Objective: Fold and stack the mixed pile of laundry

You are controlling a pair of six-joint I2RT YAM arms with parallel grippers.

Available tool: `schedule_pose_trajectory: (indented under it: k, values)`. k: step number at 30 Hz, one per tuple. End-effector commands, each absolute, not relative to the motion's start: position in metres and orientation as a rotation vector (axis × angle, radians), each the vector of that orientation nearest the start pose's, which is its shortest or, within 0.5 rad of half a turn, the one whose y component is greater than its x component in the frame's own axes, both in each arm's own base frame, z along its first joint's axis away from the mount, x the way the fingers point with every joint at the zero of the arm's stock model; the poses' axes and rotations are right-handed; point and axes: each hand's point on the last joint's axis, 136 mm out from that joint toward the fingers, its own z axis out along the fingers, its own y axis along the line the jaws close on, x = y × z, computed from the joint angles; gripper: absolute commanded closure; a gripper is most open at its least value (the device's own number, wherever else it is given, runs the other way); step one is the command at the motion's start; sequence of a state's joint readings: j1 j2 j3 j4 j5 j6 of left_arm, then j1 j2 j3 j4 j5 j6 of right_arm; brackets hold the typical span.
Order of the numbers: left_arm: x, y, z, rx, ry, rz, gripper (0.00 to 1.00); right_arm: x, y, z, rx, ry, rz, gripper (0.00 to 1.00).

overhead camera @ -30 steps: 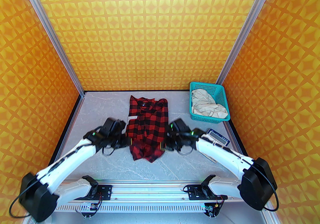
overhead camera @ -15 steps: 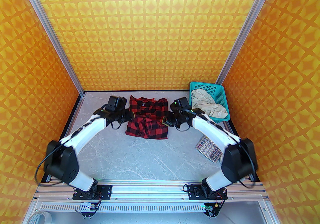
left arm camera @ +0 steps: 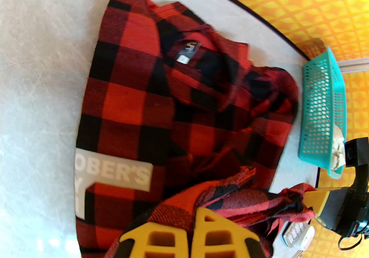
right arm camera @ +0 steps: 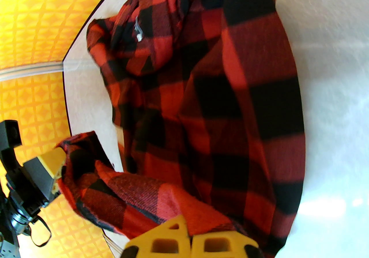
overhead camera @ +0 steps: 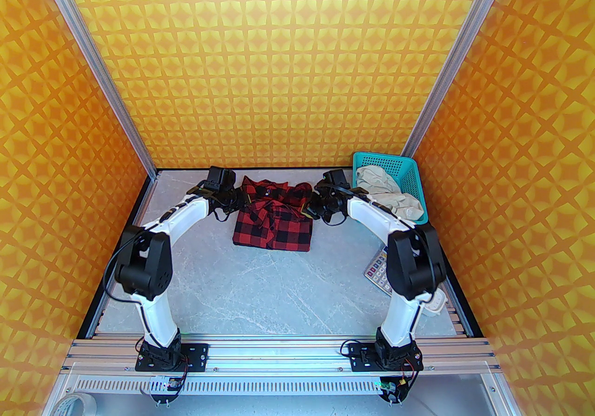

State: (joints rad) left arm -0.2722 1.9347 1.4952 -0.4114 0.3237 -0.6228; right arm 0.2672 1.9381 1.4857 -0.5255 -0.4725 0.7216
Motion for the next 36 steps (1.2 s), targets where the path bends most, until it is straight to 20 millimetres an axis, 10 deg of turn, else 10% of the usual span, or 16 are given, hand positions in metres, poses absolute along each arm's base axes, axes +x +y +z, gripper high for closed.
schedule_pose_trajectory:
  k: [1, 9, 14, 22, 28, 36]
  values:
    - [0.509, -0.192, 0.146, -0.256, 2.434, -0.813, 1.0, 0.469, 0.209, 0.116, 0.398, 2.641, 1.004, 1.0]
    - [0.542, -0.188, 0.122, -0.31, 2.407, -0.848, 1.0, 0.498, 0.209, 0.09, 0.392, 2.668, 1.004, 1.0]
    - [0.561, -0.185, 0.106, -0.337, 2.37, -0.887, 0.72, 0.519, 0.213, 0.082, 0.326, 2.62, 1.057, 0.81]
    - [0.579, -0.169, 0.149, -0.295, 2.249, -0.9, 0.43, 0.551, 0.216, 0.158, 0.117, 2.397, 1.153, 0.57]
    - [0.532, -0.156, 0.194, -0.197, 2.244, -0.832, 0.41, 0.517, 0.198, 0.183, 0.098, 2.404, 1.024, 0.54]
    - [0.434, -0.201, 0.14, 0.01, 2.434, -0.854, 0.77, 0.46, 0.242, 0.13, 0.044, 2.473, 1.04, 0.6]
